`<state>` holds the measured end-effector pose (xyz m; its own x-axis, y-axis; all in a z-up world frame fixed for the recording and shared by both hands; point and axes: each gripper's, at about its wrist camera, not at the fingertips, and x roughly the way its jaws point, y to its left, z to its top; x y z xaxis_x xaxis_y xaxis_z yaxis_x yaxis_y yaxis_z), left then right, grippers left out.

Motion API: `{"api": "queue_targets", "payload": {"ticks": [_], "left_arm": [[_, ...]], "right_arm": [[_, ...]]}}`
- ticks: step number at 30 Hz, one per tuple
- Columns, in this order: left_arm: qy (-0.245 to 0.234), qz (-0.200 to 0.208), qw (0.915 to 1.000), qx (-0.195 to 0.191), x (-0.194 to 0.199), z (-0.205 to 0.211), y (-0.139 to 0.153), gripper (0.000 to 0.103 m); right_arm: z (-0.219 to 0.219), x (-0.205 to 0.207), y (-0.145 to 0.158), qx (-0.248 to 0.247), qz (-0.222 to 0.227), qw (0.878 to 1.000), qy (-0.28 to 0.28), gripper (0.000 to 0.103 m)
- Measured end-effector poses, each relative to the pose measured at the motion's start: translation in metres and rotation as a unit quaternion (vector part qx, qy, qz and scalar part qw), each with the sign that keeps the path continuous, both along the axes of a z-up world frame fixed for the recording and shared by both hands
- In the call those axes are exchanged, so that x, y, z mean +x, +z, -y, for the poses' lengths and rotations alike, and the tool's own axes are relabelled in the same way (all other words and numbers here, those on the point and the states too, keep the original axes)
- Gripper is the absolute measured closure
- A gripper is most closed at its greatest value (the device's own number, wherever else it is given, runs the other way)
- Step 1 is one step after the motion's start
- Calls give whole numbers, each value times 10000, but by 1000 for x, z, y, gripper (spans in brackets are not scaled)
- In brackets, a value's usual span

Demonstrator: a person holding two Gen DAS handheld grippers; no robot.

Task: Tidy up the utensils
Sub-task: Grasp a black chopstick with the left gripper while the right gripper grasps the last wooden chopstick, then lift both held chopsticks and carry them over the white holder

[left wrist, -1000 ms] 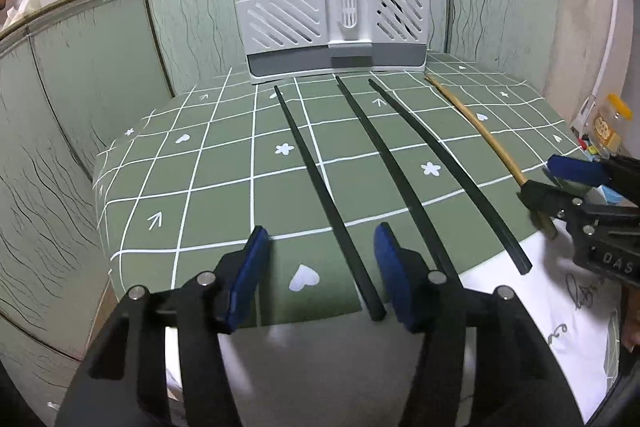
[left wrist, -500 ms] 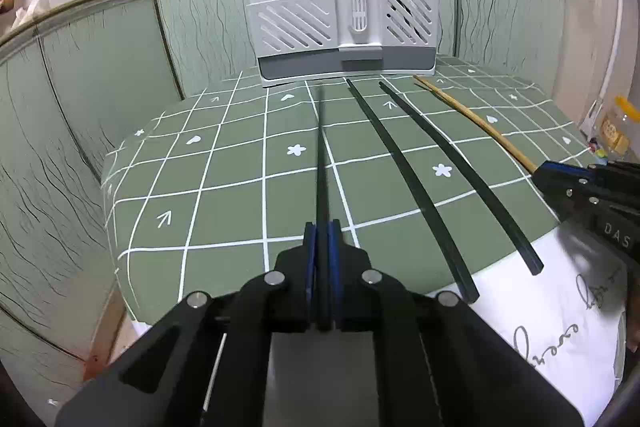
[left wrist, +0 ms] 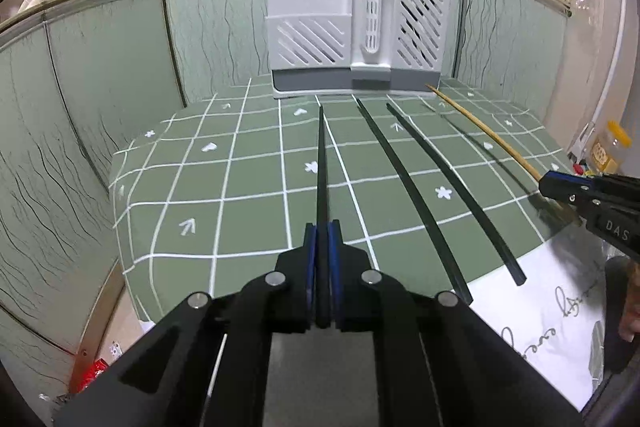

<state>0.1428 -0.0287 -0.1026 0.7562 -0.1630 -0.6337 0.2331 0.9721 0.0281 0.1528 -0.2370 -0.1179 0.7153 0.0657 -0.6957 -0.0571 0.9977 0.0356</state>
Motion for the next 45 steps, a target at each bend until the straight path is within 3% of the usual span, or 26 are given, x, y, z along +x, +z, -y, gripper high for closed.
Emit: {"api": "queue_targets", "payload": {"ticks": [21, 45], "left_arm": [[-124, 272, 9993, -205, -8, -22, 50, 95], [-280, 894, 9942, -528, -7, -28, 139, 95]], "right_arm": [[15, -9, 40, 119, 264, 9996, -12, 97], [14, -14, 135, 209, 1159, 9929, 154, 97]]}}
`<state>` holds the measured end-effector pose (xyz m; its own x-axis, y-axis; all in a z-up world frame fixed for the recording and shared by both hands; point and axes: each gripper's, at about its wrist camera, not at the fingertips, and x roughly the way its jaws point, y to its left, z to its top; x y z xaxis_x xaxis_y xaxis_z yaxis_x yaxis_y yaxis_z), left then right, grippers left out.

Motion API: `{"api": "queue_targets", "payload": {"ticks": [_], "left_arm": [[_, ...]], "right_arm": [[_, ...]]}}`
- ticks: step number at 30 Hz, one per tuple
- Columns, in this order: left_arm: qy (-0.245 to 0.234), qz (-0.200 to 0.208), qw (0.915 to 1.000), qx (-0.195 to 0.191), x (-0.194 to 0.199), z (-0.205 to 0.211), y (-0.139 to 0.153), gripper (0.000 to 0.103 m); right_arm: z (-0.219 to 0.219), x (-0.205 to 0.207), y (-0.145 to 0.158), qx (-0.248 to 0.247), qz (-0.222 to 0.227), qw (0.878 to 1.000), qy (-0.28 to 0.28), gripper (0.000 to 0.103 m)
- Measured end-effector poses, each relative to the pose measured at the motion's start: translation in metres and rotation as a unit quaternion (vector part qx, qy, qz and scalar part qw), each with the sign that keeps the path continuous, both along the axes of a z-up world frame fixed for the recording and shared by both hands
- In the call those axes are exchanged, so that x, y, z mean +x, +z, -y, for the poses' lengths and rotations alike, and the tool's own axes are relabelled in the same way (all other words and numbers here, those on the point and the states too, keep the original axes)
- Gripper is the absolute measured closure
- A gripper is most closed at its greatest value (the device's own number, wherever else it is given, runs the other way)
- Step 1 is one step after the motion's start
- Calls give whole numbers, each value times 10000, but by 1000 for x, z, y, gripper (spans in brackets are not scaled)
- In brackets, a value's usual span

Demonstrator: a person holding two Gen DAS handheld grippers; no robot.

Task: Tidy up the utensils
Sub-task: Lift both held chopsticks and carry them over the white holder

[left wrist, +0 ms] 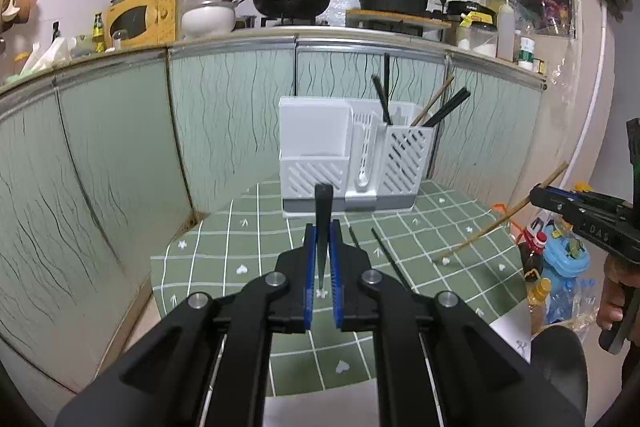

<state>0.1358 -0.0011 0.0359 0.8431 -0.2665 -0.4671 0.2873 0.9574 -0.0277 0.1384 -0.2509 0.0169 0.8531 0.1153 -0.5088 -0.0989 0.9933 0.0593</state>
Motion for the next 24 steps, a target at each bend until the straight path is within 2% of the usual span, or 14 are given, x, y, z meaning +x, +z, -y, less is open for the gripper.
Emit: {"api": "queue_targets", "payload": {"ticks": [6, 11, 18, 24], "left_arm": [[-51, 152, 9999, -34, 1, 1, 20, 95], [-261, 72, 9996, -107, 6, 3, 31, 95], [-545, -141, 9983, -157, 14, 9, 36, 95], [-561, -152, 9981, -187, 16, 11, 33, 95]], "right_arm": [[2, -3, 15, 81, 124, 9999, 45, 97], [1, -4, 28, 78, 206, 9997, 118, 97], [-1, -3, 42, 21, 238, 9995, 228, 97], [0, -3, 48, 33, 262, 9993, 250, 97]]}}
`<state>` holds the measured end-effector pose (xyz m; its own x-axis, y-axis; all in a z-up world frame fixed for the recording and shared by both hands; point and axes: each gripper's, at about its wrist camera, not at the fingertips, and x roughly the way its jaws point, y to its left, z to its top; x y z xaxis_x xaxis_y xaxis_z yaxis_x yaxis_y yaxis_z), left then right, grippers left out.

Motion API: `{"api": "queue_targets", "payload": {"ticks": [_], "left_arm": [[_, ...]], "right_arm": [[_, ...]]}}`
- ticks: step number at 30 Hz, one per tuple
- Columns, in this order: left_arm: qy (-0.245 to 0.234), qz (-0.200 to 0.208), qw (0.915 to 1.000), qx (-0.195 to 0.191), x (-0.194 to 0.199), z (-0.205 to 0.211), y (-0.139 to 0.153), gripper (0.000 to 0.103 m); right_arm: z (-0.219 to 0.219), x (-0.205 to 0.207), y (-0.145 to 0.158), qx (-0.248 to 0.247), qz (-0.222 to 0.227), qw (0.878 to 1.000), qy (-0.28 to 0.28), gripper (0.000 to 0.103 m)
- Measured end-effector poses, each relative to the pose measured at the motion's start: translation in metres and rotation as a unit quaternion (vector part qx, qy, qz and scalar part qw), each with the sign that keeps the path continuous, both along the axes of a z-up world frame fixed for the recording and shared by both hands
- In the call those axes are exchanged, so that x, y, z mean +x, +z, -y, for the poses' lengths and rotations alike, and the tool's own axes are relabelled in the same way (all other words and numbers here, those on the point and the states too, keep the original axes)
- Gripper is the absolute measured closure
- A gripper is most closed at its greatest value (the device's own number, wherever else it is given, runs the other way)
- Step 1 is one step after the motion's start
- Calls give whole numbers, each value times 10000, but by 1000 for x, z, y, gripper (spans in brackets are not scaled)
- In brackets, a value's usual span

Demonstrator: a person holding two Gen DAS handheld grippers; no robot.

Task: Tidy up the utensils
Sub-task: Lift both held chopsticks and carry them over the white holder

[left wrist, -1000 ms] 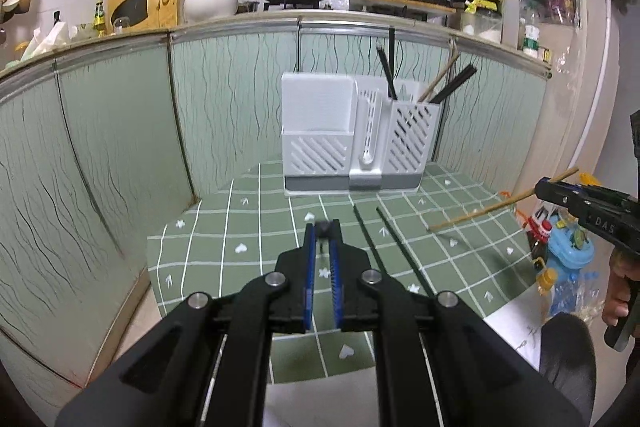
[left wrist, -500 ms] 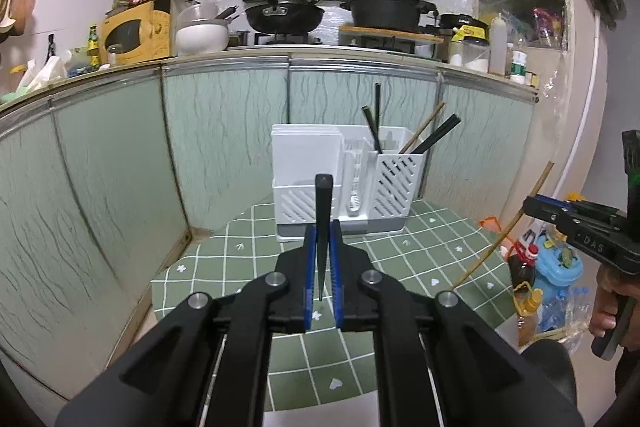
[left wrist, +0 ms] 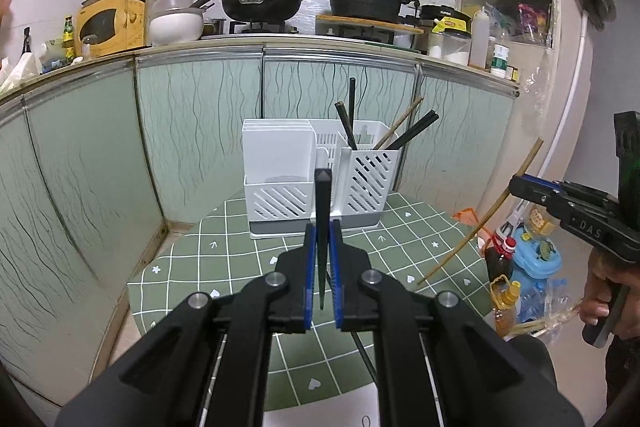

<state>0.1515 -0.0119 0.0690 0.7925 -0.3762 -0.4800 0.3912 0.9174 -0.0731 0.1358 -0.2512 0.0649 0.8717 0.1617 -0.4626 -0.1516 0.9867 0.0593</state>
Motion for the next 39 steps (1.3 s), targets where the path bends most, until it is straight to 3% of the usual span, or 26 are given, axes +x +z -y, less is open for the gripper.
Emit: {"api": "queue_targets", "payload": {"ticks": [9, 17, 39], "left_arm": [[15, 24, 10000, -66, 10, 3, 4, 95], [-150, 206, 9997, -35, 29, 21, 26, 95], [-1067, 528, 9927, 169, 103, 100, 119, 95]], "right_arm": [[4, 14, 6, -27, -59, 10000, 74, 97], [11, 35, 24, -33, -82, 9999, 127, 97], [30, 114, 123, -83, -191, 9986, 482, 97]]}}
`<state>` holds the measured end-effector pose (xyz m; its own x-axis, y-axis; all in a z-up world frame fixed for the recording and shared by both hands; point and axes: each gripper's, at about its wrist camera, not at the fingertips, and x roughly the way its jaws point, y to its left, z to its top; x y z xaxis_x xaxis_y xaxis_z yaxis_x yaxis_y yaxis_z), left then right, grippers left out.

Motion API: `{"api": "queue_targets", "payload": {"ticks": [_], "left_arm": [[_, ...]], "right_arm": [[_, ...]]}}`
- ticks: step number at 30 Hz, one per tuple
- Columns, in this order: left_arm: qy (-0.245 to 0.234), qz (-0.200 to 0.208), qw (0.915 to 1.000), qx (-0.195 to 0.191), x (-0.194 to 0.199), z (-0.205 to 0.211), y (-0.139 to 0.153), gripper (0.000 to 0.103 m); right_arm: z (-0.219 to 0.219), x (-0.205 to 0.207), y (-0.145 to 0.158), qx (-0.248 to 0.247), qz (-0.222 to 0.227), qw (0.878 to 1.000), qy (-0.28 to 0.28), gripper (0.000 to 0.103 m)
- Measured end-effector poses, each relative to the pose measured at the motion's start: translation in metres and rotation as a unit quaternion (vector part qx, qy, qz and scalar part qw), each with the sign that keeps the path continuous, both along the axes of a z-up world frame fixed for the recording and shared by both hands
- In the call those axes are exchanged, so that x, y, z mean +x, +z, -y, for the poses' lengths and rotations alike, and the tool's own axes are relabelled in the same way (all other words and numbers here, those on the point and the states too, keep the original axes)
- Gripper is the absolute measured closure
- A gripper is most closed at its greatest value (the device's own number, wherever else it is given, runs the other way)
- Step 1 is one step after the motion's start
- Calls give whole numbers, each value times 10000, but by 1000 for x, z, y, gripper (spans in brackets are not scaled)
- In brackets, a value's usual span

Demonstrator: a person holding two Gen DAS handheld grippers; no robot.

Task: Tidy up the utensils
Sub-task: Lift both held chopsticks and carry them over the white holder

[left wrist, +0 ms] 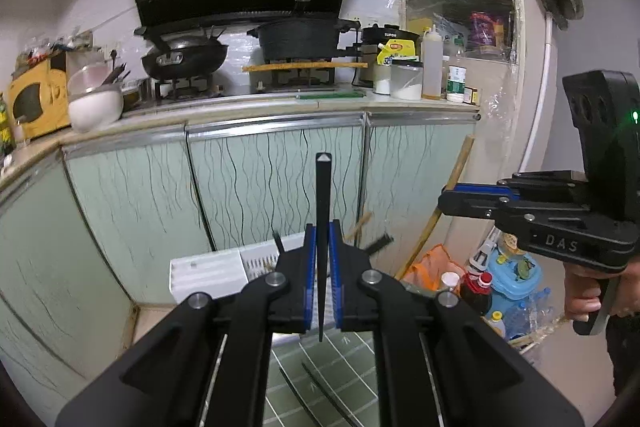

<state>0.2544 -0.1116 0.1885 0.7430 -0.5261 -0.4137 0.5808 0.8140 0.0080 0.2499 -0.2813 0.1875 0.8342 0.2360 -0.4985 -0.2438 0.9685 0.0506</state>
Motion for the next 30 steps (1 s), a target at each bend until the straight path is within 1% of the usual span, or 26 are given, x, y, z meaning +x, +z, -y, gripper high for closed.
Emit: {"api": "queue_targets", "payload": {"ticks": [5, 6, 10, 12, 14, 18, 22, 28, 30], "left_arm": [[-52, 47, 10000, -16, 23, 9, 20, 95], [-68, 41, 9999, -69, 29, 10, 24, 95], [-64, 81, 9999, -62, 48, 16, 27, 95], [-81, 95, 9999, -10, 59, 22, 25, 95], [-41, 125, 9998, 125, 69, 29, 20, 95], [-94, 149, 9997, 143, 84, 37, 7, 95], [-135, 81, 9998, 89, 100, 41, -5, 95], [-175, -192, 9997, 37, 115, 43, -26, 95], [-129, -315, 9994, 37, 119, 42, -33, 95]], "right_arm": [[3, 17, 17, -18, 21, 10000, 85, 97], [4, 22, 20, -32, 36, 10000, 70, 97], [6, 40, 24, -19, 52, 10000, 61, 97], [6, 51, 21, -62, 42, 10000, 49, 97], [7, 64, 15, -63, 19, 10000, 52, 97], [8, 85, 2, -130, -36, 9999, 79, 97], [12, 100, -10, -112, -70, 9999, 79, 97], [12, 114, -33, -204, -246, 9994, 149, 97], [12, 116, -41, -329, -334, 9989, 47, 92]]}}
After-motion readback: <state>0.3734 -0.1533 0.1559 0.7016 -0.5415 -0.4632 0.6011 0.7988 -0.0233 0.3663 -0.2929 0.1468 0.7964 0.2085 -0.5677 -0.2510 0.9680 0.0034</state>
